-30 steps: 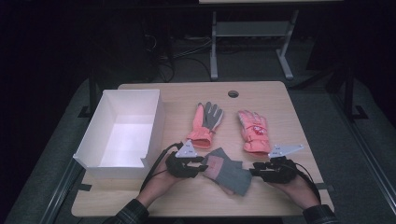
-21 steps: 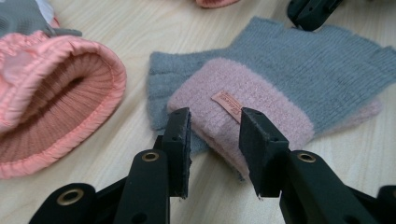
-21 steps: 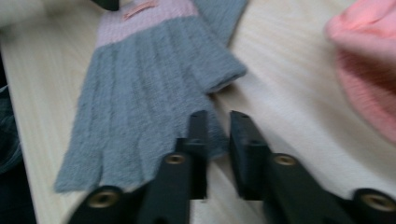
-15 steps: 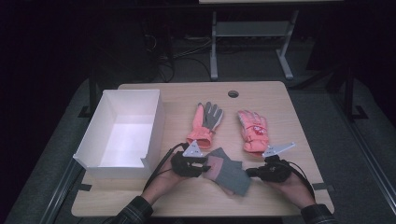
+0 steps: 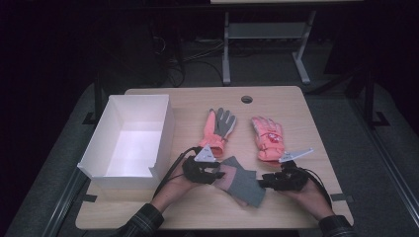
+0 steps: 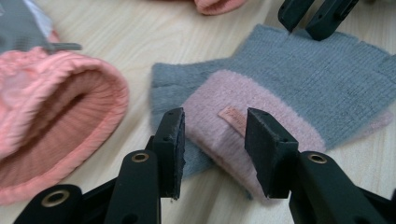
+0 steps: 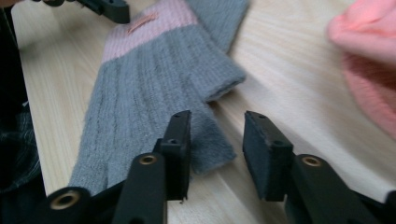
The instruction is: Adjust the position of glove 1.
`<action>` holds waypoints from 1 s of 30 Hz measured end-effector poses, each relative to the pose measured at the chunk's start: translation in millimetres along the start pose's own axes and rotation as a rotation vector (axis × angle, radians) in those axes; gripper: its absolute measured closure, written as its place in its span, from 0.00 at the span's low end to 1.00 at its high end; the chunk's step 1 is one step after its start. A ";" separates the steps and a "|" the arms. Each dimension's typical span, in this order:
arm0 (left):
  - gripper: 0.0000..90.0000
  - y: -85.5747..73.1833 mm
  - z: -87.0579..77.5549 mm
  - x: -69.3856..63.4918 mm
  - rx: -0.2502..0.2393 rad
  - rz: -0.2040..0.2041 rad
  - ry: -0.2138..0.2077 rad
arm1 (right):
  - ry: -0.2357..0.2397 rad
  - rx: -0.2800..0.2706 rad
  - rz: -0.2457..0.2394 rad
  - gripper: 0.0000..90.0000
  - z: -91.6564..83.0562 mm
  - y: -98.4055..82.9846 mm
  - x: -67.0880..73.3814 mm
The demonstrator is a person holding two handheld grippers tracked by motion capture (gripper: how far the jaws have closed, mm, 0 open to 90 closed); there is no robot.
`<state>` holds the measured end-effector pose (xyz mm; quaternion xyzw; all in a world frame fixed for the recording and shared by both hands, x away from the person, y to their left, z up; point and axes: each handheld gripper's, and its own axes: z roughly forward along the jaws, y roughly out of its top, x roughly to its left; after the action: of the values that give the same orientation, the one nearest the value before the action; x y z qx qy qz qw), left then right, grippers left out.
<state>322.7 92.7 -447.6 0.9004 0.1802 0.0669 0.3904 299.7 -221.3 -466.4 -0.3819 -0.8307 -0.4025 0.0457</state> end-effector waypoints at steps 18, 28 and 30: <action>0.65 -0.5 -2.9 2.3 0.001 0.005 0.022 | -0.017 -0.045 -0.109 0.98 -16.4 6.9 13.5; 0.43 16.4 6.6 12.5 -0.022 0.047 -0.039 | -0.031 -0.070 -0.180 0.98 -24.7 14.0 22.2; 0.41 16.0 15.0 12.7 -0.006 0.063 -0.067 | -0.040 -0.073 -0.183 0.98 -24.4 13.6 21.1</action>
<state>342.7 77.2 -446.5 0.9062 0.1387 0.0495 0.3964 288.3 -220.6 -433.3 -0.3137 -0.8477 -0.4271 -0.0219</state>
